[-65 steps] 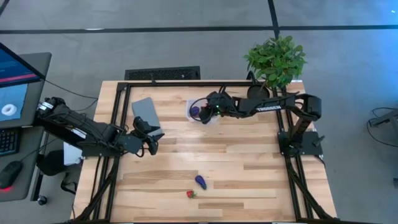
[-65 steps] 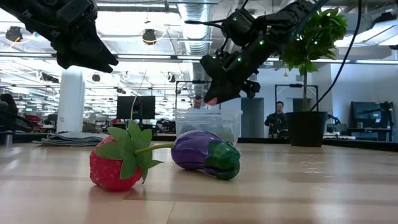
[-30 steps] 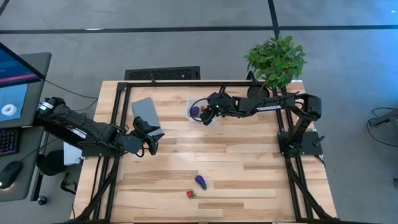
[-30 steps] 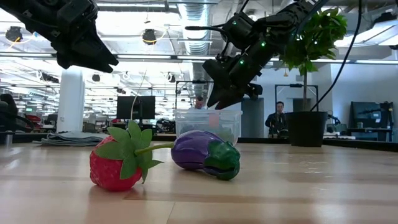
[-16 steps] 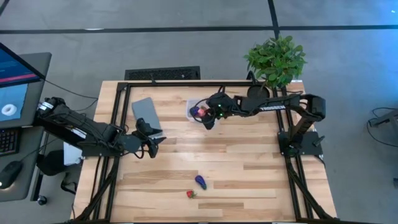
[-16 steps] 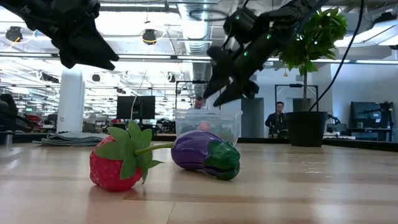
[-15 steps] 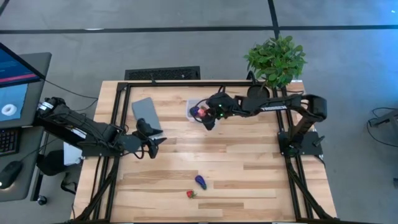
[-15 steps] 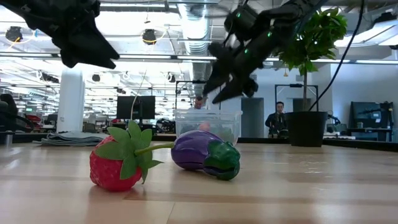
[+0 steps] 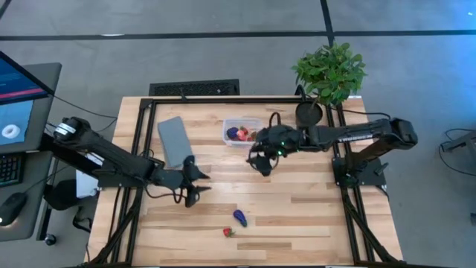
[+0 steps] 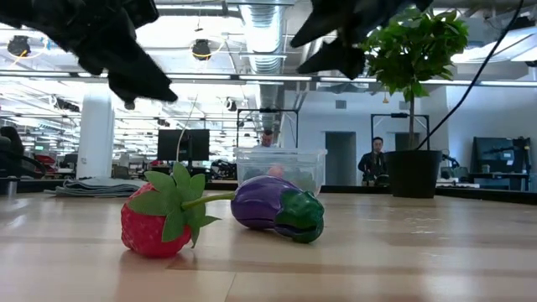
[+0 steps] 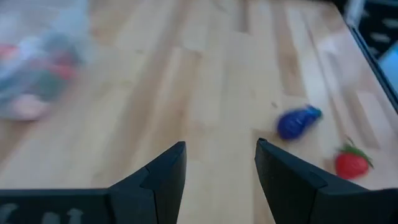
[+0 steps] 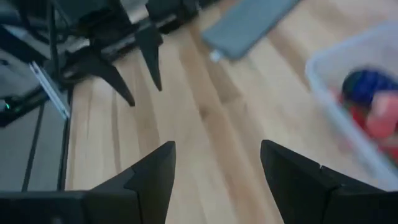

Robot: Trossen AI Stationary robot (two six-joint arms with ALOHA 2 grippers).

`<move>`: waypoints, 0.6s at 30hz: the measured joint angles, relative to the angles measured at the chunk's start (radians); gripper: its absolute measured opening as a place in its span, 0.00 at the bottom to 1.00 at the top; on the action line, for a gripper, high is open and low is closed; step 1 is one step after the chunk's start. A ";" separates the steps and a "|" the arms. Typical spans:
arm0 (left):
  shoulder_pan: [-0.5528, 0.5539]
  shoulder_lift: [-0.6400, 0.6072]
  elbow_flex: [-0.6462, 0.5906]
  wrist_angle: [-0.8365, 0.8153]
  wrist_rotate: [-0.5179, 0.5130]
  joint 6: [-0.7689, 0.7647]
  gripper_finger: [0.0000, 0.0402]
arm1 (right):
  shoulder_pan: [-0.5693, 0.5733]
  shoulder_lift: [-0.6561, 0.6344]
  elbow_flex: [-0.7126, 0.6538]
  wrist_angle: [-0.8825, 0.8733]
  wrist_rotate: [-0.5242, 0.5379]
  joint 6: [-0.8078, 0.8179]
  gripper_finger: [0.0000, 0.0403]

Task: Pick and placing Produce into tupperware
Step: Put the eggplant into the transparent bin

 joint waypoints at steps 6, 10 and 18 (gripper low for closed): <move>-0.001 0.151 0.000 0.175 0.098 -0.002 0.45 | 0.132 -0.007 0.000 -0.119 0.063 0.100 0.65; -0.006 0.173 0.008 0.232 0.107 -0.007 0.45 | 0.238 -0.002 0.000 -0.179 0.158 0.132 0.65; -0.008 0.181 0.141 0.134 0.147 0.064 0.45 | 0.463 0.005 -0.001 -0.365 0.356 0.223 0.65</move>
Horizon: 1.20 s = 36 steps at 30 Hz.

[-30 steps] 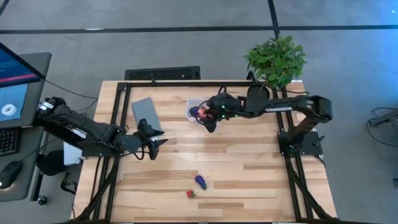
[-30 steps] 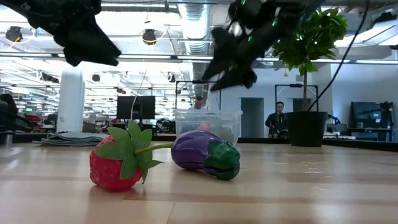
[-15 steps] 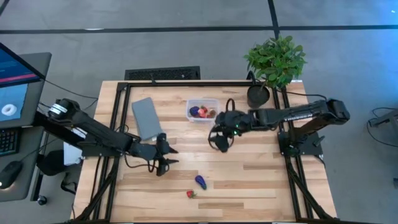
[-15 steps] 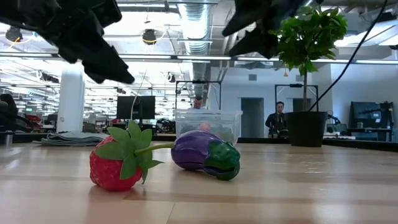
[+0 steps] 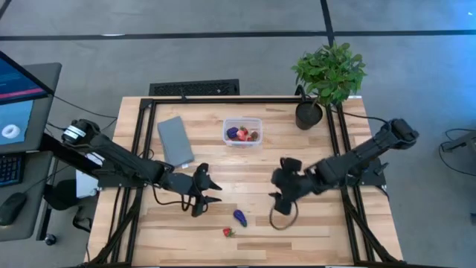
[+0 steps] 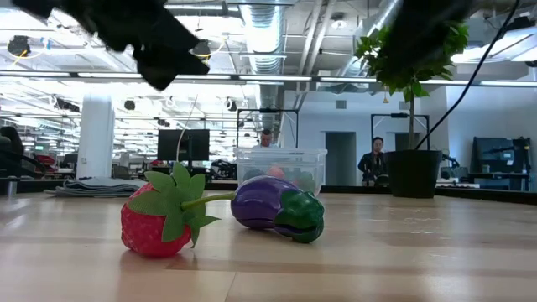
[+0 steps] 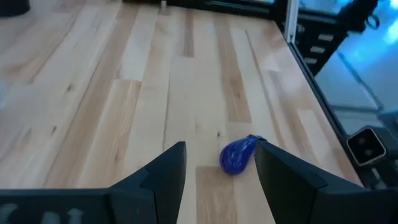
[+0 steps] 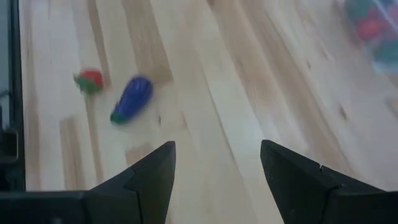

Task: Pick and placing Produce into tupperware
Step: Put the eggplant into the transparent bin

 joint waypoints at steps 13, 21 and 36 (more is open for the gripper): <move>0.002 0.174 0.337 -0.442 0.105 0.182 0.45 | 0.318 -0.017 -0.159 -0.007 0.226 0.453 0.65; 0.010 0.412 0.579 -0.664 0.194 0.463 0.45 | 0.476 -0.017 -0.204 0.005 0.404 0.760 0.65; 0.054 0.603 0.709 -0.695 0.283 0.634 0.45 | 0.548 -0.017 -0.203 -0.031 0.450 0.927 0.65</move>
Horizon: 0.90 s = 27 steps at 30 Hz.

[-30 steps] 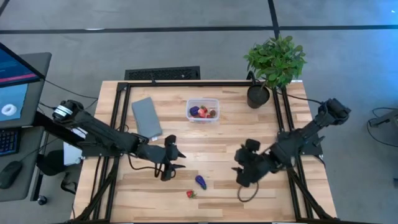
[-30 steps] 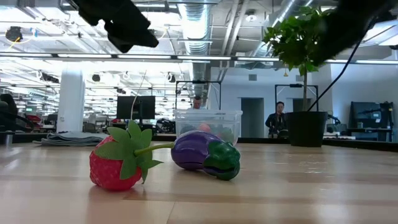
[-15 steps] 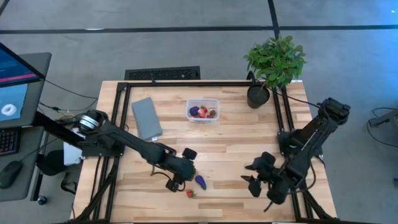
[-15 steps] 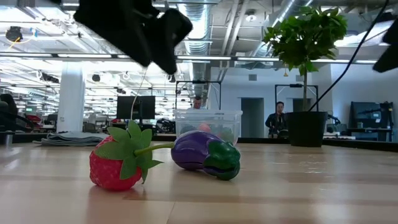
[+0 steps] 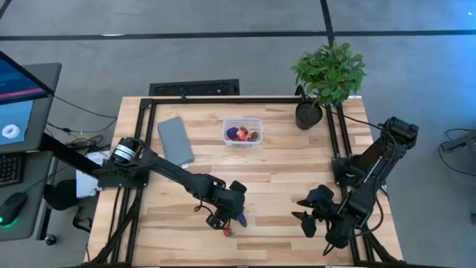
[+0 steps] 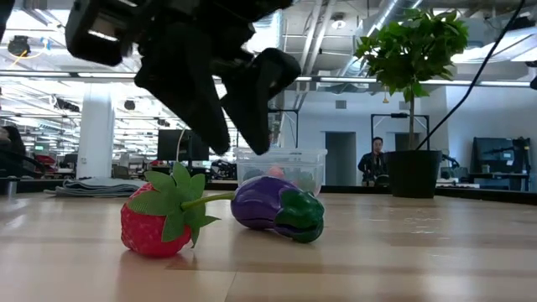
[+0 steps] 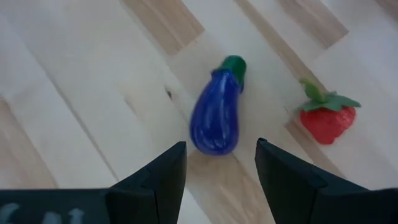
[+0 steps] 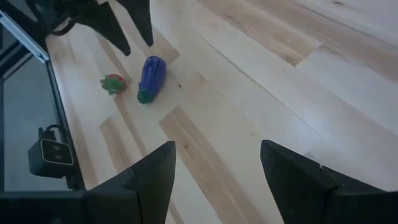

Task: Pick and placing Produce into tupperware
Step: Put the eggplant into the transparent bin

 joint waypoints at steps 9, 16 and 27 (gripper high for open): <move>0.005 0.020 0.018 0.036 0.010 0.000 0.45 | -0.002 0.000 0.000 -0.036 0.000 0.000 0.65; 0.025 0.020 0.018 0.036 0.025 0.000 0.45 | -0.010 0.000 0.000 -0.060 0.000 0.000 0.65; 0.018 0.085 0.066 0.046 0.043 0.014 0.45 | -0.008 0.000 0.001 -0.071 0.000 0.000 0.65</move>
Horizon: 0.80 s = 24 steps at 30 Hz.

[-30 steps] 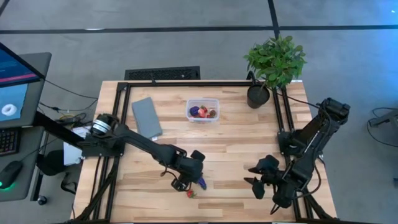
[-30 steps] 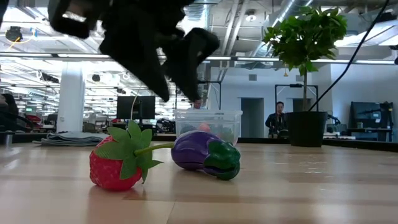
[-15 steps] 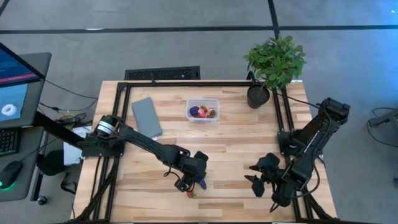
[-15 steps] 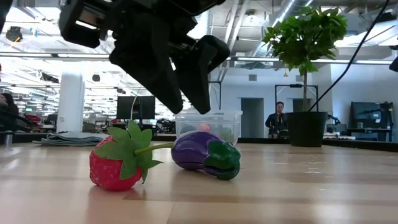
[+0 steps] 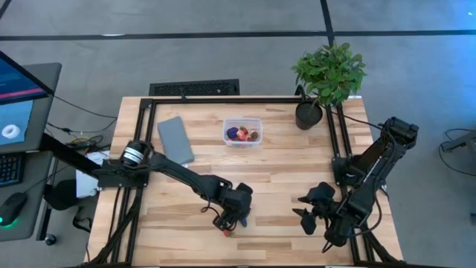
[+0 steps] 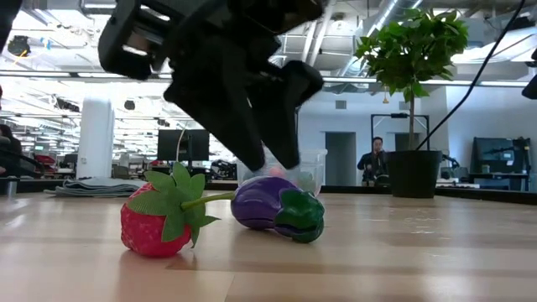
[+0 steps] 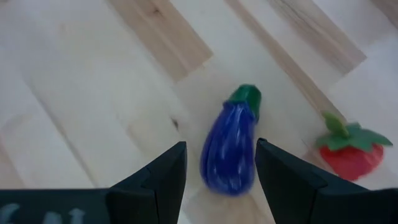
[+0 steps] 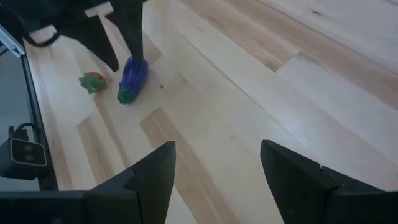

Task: Pick and placing Produce into tupperware
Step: Put the eggplant into the transparent bin

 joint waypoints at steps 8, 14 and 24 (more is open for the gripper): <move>-0.011 0.060 0.085 -0.106 -0.009 0.051 0.45 | 0.027 0.000 0.000 0.001 -0.004 0.031 0.65; -0.011 0.064 0.084 -0.110 -0.002 0.064 0.45 | 0.042 0.000 0.000 -0.019 -0.001 0.052 0.65; -0.009 0.122 0.095 -0.125 0.008 0.006 0.45 | 0.040 0.000 0.000 -0.033 0.000 0.053 0.65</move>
